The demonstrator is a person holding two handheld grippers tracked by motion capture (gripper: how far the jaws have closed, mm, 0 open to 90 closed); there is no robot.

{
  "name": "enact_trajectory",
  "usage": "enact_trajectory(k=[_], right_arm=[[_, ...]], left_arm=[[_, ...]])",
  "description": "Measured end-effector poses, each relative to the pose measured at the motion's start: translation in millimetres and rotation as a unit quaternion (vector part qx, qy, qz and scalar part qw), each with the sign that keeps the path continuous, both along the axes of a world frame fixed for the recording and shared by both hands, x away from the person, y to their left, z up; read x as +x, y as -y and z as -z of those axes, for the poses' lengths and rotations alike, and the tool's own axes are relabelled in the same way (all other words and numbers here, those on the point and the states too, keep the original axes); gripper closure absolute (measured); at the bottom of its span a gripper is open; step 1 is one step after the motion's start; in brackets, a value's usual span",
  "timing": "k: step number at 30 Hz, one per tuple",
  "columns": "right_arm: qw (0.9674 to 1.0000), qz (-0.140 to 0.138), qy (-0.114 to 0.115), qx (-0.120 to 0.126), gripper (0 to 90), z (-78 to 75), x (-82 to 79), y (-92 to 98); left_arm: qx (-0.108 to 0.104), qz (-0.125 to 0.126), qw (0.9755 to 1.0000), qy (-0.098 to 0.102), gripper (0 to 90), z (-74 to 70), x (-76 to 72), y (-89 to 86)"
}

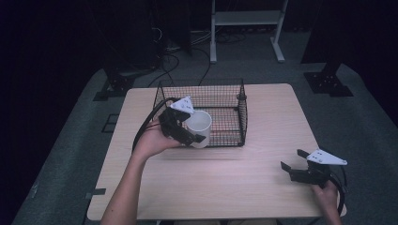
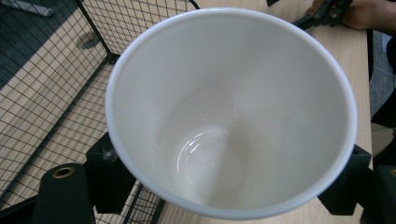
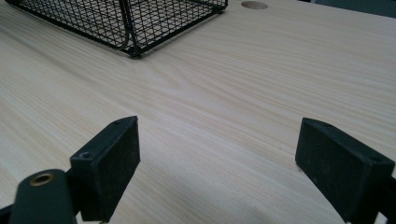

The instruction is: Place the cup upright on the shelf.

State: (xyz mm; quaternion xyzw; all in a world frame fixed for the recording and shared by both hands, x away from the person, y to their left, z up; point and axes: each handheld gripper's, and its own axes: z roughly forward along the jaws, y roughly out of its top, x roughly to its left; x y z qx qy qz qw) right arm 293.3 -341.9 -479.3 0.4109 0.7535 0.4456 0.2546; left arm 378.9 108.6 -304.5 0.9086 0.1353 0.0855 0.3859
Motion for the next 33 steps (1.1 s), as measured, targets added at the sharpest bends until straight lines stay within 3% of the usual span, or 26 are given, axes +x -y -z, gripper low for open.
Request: enact_trajectory(k=[21,33], right_arm=[[1.0000,-0.001,0.002,0.002,13.1,0.1,0.2,0.7],[1.0000,0.000,0.002,0.003,13.1,0.0,0.2,0.8]], left_arm=[[0.009,0.001,0.9999,0.007,20.7,-24.9,30.4,10.6],[0.015,-0.009,0.9998,0.001,20.6,-25.5,54.7,13.3]])
